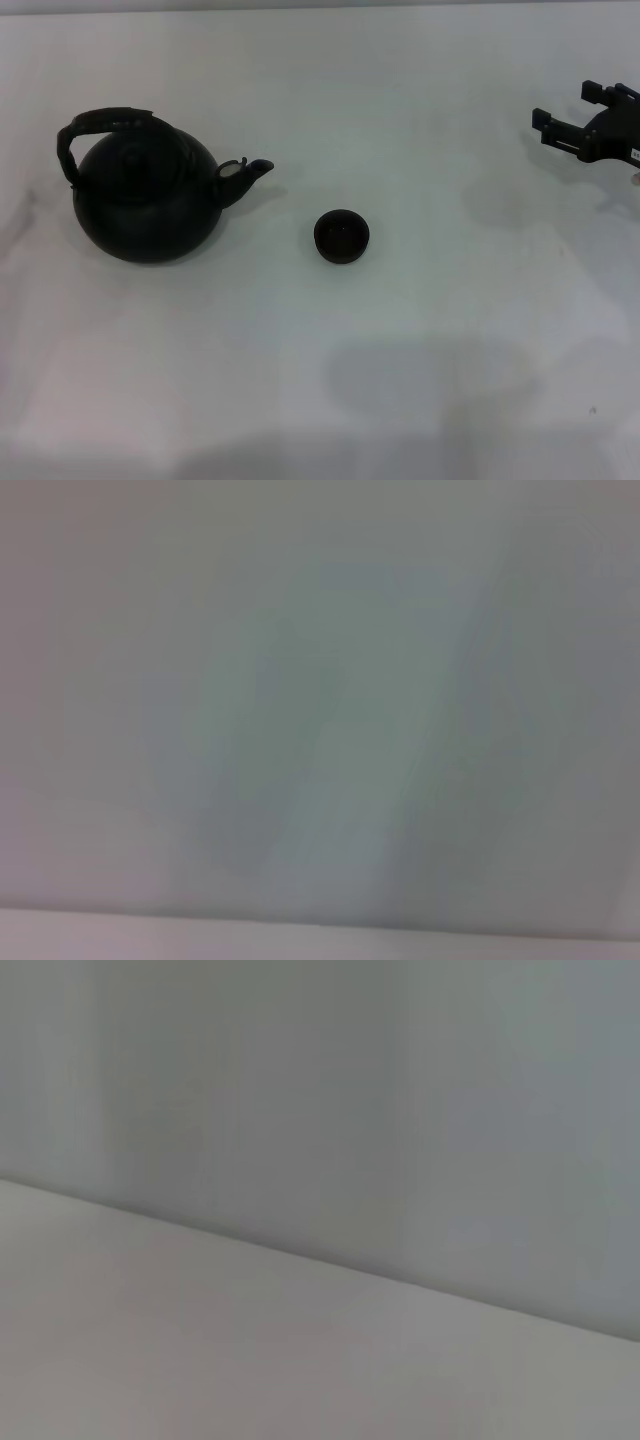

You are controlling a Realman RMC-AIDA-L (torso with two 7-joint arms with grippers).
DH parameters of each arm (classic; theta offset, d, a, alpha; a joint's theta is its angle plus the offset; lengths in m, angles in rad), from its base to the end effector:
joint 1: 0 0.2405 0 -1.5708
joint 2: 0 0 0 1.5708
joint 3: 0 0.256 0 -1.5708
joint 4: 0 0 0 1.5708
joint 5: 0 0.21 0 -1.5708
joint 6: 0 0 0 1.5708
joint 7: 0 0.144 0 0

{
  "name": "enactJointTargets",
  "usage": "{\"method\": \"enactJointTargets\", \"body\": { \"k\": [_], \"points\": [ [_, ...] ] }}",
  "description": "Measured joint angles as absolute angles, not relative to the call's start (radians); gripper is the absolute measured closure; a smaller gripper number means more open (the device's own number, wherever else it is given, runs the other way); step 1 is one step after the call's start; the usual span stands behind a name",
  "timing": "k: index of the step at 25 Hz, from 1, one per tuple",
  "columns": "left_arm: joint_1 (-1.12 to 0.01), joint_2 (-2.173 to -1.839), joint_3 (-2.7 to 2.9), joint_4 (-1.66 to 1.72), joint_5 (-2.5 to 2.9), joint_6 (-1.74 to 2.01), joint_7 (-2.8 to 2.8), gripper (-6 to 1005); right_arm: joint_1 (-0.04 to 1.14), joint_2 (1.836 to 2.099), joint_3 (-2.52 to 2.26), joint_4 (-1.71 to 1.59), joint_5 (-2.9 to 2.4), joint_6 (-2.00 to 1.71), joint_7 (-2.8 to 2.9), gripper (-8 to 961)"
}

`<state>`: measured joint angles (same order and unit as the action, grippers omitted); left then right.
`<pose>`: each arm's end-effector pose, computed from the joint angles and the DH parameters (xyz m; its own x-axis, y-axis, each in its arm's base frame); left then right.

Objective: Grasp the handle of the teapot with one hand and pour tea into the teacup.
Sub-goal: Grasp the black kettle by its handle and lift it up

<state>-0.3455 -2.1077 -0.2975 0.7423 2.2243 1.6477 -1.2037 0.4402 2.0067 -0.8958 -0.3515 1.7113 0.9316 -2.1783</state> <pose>-0.3916 0.2349 0.0907 0.5500 0.2578 0.7944 0.8237 -0.3246 -0.4649 0.3576 0.3485 0.0028 0.7823 -0.3462 -0.5179 -0.6209 -0.5004 -0.6034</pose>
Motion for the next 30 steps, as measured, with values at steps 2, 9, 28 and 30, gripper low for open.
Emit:
{"method": "enactJointTargets", "body": {
  "k": [2, 9, 28, 30],
  "points": [
    [-0.339, -2.108, -0.298, 0.707, 2.224, 1.641, -1.180, 200, 0.440, 2.006, -0.896, -0.352, 1.709, 0.921, -2.179, 95],
    [-0.330, -2.105, -0.295, 0.573, 2.249, 1.607, -1.063, 201, 0.440, 2.006, -0.901, -0.351, 1.708, 0.896, -2.180, 95],
    [-0.363, -2.082, -0.275, 0.491, 2.336, 1.592, -0.974, 203, 0.439, 2.007, -0.901, -0.351, 1.710, 0.865, -2.180, 95],
    [-0.375, -2.081, -0.260, 0.491, 2.340, 1.591, -0.974, 203, 0.439, 2.008, -0.901, -0.351, 1.711, 0.865, -2.180, 95]
  ]
}}
